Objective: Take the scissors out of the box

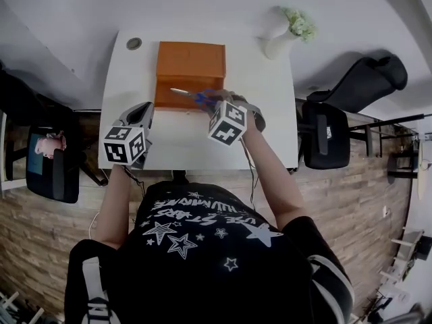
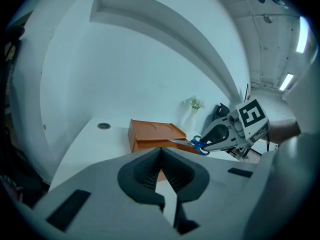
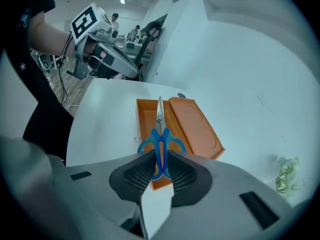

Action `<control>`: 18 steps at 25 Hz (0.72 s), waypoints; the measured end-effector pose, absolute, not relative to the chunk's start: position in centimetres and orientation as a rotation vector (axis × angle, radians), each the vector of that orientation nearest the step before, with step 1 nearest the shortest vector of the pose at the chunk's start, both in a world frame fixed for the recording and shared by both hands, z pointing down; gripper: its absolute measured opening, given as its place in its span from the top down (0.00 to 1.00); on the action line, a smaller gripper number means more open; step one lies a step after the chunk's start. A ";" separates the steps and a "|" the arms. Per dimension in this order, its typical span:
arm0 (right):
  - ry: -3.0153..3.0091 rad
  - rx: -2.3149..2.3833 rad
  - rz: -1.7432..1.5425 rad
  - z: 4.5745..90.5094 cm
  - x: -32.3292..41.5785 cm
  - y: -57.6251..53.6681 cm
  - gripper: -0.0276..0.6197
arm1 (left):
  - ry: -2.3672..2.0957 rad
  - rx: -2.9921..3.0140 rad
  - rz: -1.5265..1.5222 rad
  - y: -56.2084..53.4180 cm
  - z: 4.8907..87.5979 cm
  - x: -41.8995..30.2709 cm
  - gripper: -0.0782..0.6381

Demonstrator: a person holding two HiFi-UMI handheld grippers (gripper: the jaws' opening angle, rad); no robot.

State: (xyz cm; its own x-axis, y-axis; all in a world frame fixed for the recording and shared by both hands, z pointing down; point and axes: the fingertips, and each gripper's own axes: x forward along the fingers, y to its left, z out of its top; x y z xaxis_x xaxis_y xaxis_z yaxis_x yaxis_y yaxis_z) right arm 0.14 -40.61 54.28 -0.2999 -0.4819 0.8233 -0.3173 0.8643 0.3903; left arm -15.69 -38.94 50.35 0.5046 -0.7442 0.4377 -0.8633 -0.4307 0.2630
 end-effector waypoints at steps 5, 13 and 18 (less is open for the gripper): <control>-1.955 0.665 -0.189 52.8 1.0 -38.2 0.81 | -1.326 2.309 0.349 -36.4 49.6 -14.7 0.87; -2.002 0.724 -0.167 51.2 3.0 -32.8 0.81 | -1.314 2.329 0.347 -31.3 48.6 -12.2 0.87; -2.021 0.759 -0.166 50.4 4.0 -29.6 0.81 | -1.298 2.350 0.362 -27.8 48.2 -10.6 0.87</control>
State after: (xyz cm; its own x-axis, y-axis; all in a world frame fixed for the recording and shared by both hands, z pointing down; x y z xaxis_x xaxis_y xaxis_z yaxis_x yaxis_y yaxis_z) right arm 4.01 -29.59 50.45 -0.3681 -0.5737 0.7317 -0.4467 0.7993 0.4020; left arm -10.63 -27.75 48.16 0.5281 -0.7368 0.4222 -0.8489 -0.4697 0.2423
